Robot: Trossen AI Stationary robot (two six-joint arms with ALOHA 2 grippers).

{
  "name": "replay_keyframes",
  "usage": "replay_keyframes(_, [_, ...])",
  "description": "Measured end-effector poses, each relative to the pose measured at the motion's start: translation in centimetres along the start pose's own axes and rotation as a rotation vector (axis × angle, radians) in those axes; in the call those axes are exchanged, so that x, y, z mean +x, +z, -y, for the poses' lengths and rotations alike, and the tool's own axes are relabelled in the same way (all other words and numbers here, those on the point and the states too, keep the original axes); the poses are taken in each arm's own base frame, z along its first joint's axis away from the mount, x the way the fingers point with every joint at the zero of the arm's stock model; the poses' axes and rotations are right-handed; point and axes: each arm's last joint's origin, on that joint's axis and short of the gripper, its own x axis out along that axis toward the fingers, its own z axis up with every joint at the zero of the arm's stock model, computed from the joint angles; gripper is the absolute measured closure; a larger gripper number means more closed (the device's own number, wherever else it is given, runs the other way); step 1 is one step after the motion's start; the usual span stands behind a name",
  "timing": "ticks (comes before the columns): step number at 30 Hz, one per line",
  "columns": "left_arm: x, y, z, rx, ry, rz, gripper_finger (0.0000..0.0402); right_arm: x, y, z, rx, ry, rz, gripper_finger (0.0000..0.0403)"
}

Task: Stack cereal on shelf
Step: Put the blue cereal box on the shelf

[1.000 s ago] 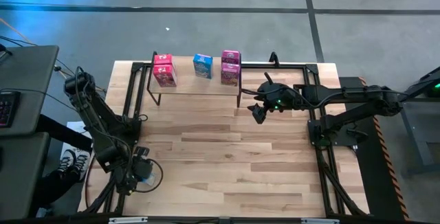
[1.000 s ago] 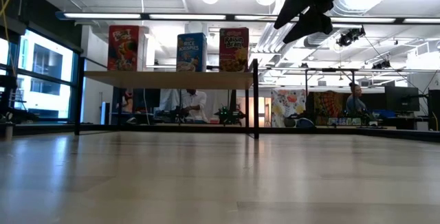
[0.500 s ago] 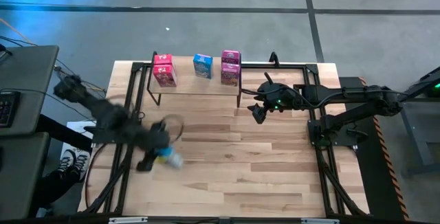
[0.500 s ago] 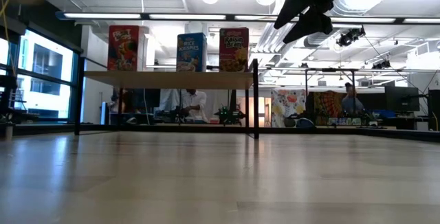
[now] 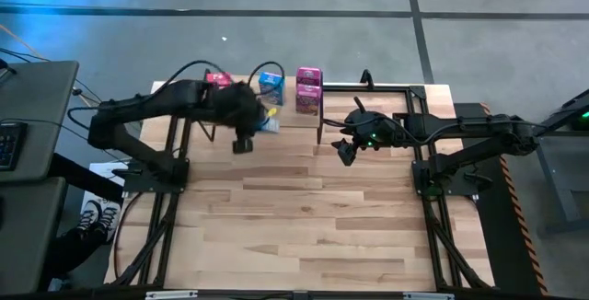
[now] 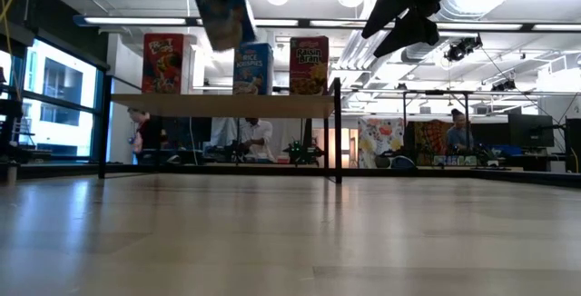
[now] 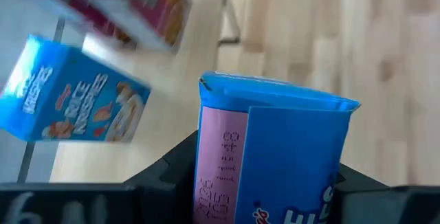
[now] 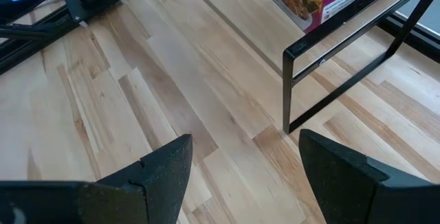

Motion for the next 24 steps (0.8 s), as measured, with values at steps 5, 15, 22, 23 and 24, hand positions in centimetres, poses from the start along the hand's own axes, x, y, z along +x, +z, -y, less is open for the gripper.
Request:
replay_keyframes(5, [2.8, -0.3, -2.3, 0.0, 0.015, -0.128, 0.0254, 0.0, 0.0, 0.0, 0.0, -0.002, 0.001, 0.0141])
replay_keyframes(15, [6.2, -0.5, -4.8, 0.037, -0.045, -0.207, 0.0254, 0.0, 0.0, 0.0, 0.001, -0.003, 0.002, 0.0141])
replay_keyframes(22, [6.7, -0.8, -5.7, 0.079, -0.053, -0.217, 0.0254, 0.0, 0.0, 0.0, 0.001, -0.003, 0.002, 0.0141])
replay_keyframes(23, [6.6, -0.9, -5.9, 0.076, -0.05, -0.215, 0.0254, 0.0, 0.0, 0.0, 0.001, -0.003, 0.002, 0.0141])
replay_keyframes(24, [6.6, -0.9, -6.1, 0.075, -0.047, -0.216, 0.0254, 0.0, 0.0, 0.0, 0.001, -0.003, 0.002, 0.0141])
